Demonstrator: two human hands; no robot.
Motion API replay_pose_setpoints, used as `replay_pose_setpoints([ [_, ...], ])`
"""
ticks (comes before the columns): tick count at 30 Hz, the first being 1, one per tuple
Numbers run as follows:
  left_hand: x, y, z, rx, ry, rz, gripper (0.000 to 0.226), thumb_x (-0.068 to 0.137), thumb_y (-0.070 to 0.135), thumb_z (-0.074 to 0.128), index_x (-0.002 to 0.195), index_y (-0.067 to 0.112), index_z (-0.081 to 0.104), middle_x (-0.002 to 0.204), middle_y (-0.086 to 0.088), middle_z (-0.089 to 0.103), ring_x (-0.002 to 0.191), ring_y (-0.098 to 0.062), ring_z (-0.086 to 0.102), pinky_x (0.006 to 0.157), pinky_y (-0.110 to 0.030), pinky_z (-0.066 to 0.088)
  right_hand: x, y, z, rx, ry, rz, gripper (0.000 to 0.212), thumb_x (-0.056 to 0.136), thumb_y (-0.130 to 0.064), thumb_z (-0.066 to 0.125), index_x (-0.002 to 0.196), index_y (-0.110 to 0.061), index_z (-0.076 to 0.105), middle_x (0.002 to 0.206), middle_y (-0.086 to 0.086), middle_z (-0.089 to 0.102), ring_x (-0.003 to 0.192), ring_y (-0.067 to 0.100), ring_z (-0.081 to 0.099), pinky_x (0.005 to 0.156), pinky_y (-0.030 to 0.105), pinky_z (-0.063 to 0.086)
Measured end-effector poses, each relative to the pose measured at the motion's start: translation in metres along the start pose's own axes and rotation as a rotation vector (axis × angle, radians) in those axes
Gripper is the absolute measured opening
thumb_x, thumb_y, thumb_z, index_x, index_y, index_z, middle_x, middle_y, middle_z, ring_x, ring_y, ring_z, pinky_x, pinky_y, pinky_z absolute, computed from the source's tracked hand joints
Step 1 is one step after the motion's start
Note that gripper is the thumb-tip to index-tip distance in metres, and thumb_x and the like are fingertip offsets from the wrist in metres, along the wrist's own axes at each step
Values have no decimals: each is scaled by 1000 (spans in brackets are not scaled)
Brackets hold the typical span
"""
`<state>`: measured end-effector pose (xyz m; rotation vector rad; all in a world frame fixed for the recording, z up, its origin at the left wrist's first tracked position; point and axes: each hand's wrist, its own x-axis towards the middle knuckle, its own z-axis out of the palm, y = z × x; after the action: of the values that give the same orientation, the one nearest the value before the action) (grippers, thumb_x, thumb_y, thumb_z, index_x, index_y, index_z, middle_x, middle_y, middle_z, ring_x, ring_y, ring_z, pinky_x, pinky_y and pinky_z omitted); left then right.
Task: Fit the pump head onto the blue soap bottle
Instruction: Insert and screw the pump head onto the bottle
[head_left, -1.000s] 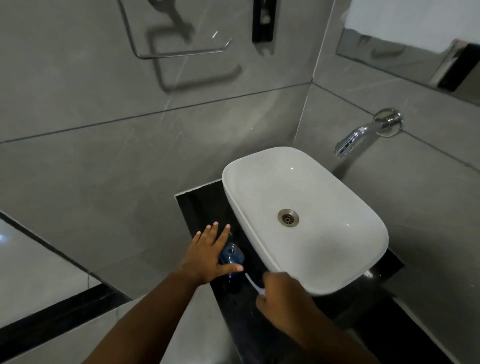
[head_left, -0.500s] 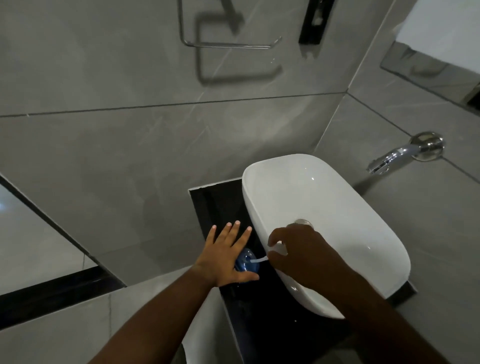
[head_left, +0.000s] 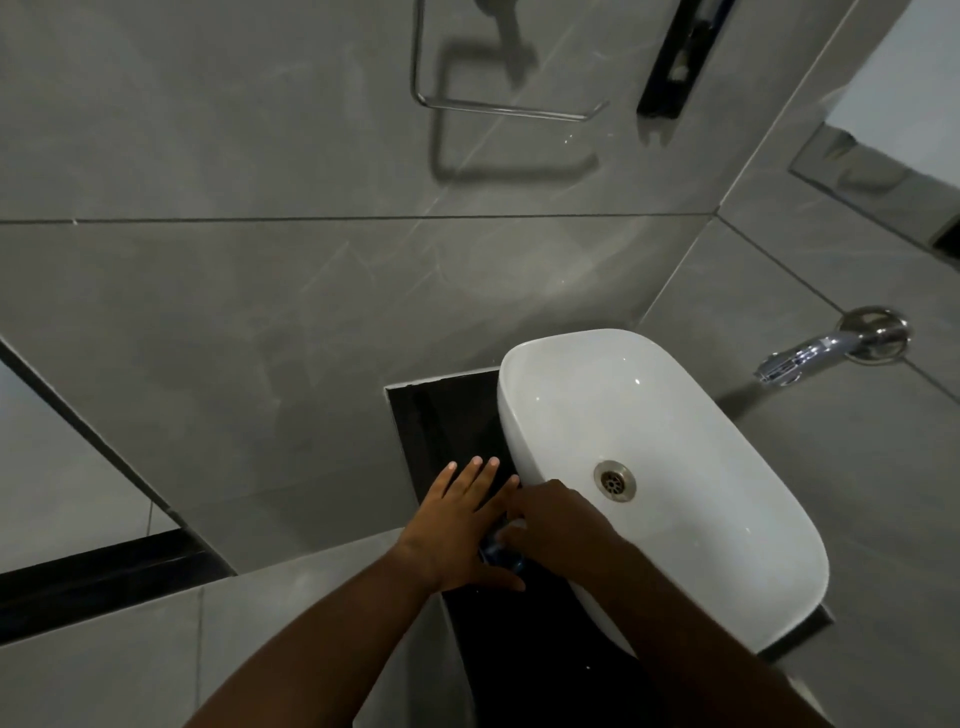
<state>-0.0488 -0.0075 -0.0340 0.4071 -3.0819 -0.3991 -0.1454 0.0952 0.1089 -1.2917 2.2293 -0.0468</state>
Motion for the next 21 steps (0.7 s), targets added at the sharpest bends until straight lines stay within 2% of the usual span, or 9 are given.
replay_pose_setpoints([
  [5,1,-4,-1,-22,0,36,116,66,96,37,148,36,-17,162,-7,-10,147,-26,-17,115,-45,-19,2,6,8,20,-66,-69,44,80,-28,75,118,-11,60,116,8,67,105,25,64,93,39,54],
  [8,2,-6,-2,-51,-4,61,114,67,95,39,148,38,-17,161,-6,-12,147,-24,-19,114,-43,-20,1,12,11,-58,-58,-77,35,89,-23,64,120,-7,59,117,13,65,108,32,62,92,42,53],
  [11,4,-6,-3,-17,-8,77,113,68,96,36,149,36,-16,162,-7,-10,147,-25,-18,114,-44,-21,5,13,12,-99,-27,-19,35,89,-35,64,112,-9,65,108,10,71,100,27,68,91,39,55],
  [13,4,-7,-4,1,-16,89,113,68,96,35,150,34,-13,162,-8,-7,147,-26,-16,113,-45,-21,7,15,15,-68,-37,-5,46,88,-41,67,121,-10,63,119,9,68,110,24,65,99,37,51],
  [15,4,-7,-4,-11,-20,95,114,68,96,36,150,34,-11,161,-8,-6,147,-25,-15,113,-44,-21,7,18,19,-47,-108,8,54,93,-33,63,138,-8,49,141,12,53,128,26,51,110,36,40],
  [16,4,-7,-5,-11,-25,96,114,68,96,37,150,33,-11,162,-8,-5,147,-25,-15,113,-44,-21,10,19,25,-33,-124,24,52,96,-29,60,141,-9,45,145,12,49,132,26,48,108,34,39],
  [18,6,-7,-3,1,-35,94,115,68,96,37,150,33,-12,162,-7,-7,147,-24,-16,113,-42,-22,7,14,39,-69,-95,68,60,91,-33,59,144,-11,42,146,11,48,134,26,44,102,31,40],
  [19,6,-8,-3,5,-38,91,115,68,96,36,150,33,-14,161,-6,-8,147,-23,-18,113,-41,-22,5,11,42,-120,-116,118,70,89,-37,59,147,-8,36,150,13,41,139,27,39,108,35,34],
  [21,6,-8,-2,1,-45,90,114,68,96,36,148,36,-18,161,-5,-9,146,-21,-20,113,-41,-21,6,19,37,47,-76,85,62,91,-35,63,139,0,45,141,20,50,131,36,47,107,44,39],
])
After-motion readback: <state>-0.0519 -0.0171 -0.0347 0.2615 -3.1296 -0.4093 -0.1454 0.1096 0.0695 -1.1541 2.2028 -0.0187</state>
